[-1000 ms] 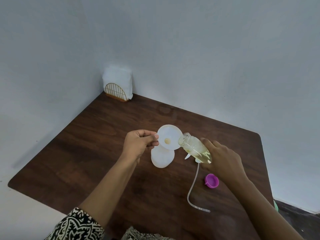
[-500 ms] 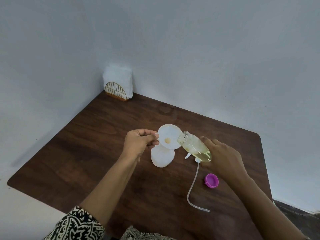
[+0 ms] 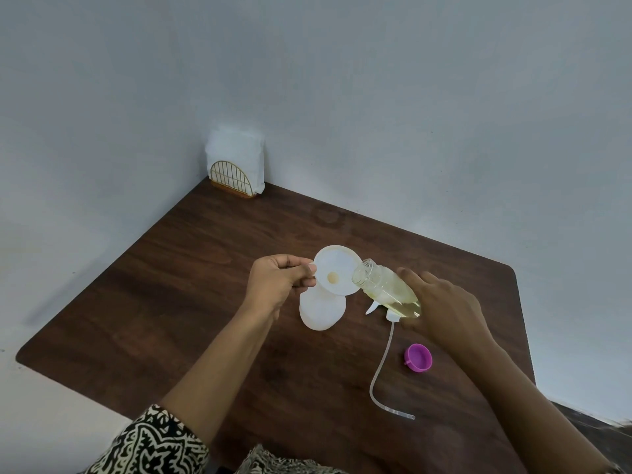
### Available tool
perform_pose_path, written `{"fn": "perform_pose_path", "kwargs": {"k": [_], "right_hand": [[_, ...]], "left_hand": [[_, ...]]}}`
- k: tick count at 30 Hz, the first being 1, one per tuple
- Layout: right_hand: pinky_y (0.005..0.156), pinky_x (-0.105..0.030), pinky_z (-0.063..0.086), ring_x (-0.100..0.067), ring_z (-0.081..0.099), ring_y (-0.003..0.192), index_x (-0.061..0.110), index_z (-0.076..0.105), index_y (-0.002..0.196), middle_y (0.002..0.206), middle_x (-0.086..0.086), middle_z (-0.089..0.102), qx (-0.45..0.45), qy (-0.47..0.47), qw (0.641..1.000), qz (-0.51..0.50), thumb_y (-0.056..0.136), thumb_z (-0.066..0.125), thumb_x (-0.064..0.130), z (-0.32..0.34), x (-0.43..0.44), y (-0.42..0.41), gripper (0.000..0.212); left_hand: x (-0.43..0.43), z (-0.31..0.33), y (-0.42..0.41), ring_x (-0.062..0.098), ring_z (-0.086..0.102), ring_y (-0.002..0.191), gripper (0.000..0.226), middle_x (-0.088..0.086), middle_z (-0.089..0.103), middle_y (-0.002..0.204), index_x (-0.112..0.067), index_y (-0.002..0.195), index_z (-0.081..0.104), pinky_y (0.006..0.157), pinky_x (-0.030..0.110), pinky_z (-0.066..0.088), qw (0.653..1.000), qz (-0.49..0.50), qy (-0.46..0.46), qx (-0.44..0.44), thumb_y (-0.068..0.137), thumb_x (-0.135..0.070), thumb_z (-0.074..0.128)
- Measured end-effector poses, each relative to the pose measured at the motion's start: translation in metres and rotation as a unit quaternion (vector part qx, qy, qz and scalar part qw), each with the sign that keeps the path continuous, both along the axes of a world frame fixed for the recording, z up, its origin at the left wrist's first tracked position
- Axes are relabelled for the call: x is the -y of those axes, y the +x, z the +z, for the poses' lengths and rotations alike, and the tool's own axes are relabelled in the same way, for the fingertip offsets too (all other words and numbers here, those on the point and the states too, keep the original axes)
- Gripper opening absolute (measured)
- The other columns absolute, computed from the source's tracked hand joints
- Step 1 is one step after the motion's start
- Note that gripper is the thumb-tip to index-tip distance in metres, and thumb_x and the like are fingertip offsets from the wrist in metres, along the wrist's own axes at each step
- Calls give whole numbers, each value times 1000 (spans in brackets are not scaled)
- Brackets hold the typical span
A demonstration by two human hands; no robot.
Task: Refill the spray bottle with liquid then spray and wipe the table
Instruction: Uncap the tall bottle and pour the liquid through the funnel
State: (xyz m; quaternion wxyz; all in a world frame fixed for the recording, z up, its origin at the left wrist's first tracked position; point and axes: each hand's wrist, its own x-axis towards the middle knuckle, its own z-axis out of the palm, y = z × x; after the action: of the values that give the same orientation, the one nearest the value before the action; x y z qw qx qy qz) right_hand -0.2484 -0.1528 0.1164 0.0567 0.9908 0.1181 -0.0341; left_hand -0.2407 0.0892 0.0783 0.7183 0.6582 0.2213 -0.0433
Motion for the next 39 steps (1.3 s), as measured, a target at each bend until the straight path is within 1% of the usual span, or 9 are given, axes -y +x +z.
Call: {"fn": "perform_pose_path", "kwargs": {"k": [7,13,18,25,27,30,32,34,39], "right_hand": [[60,-18,36,-11,59,103,38,22,143,127,12,54,2,-3,1000,6,81,65,51,1,-1,1,77],[57,-18,33,-12,58,103,39,22,143,126,12,54,0,-11,1000,12,81,65,49,1,0,3,76],[61,-20,36,-13,57,105,39,22,143,126,11,53,0,-9,1000,16,83,64,48,4,0,3,74],[61,-21,36,-13,57,105,39,22,143,125,10,53,-1,-9,1000,17,82,64,46,4,-1,3,75],[57,-19,34,-13,57,105,40,21,143,125,11,53,-3,-16,1000,16,82,64,48,4,-1,4,75],[48,-15,22,-12,57,103,40,22,143,123,12,54,-9,-20,1000,15,82,64,49,4,-2,5,74],[47,-15,19,-11,57,102,40,22,143,122,12,54,-10,-20,1000,15,82,64,49,5,-2,5,74],[47,-15,20,-11,57,102,40,23,143,123,12,54,-8,-19,1000,17,82,64,49,5,-2,6,74],[54,-17,30,-12,58,101,39,23,143,123,10,55,-3,-19,1000,20,82,65,48,3,-1,5,75]], "left_hand": [[0,2,-1,12,69,60,3,10,74,71,-8,82,74,66,27,60,1000,4,2,-2,80,-7,75],[0,3,-1,11,69,60,4,10,74,71,-7,84,74,66,27,59,1000,4,3,-4,80,-7,75],[-1,2,-1,13,70,62,4,9,75,73,-9,84,75,68,28,60,1000,3,11,-6,80,-8,75],[-1,3,-2,11,69,60,2,8,74,71,-10,82,74,67,27,60,1000,4,12,-7,80,-9,75],[-1,3,-1,13,69,60,2,9,74,70,-10,81,74,68,29,60,1000,4,8,-6,80,-8,75],[-1,3,-1,14,69,61,3,9,74,69,-10,80,74,69,31,59,1000,5,4,-8,80,-7,75],[-1,2,-1,14,69,61,3,9,74,69,-10,80,74,70,31,59,1000,5,1,-9,80,-7,75],[-1,2,-1,14,69,61,2,9,74,69,-9,81,74,69,31,59,1000,5,0,-9,80,-8,75],[-1,3,-2,13,69,61,3,9,74,70,-9,82,74,70,31,60,1000,6,4,-10,80,-8,75]]}}
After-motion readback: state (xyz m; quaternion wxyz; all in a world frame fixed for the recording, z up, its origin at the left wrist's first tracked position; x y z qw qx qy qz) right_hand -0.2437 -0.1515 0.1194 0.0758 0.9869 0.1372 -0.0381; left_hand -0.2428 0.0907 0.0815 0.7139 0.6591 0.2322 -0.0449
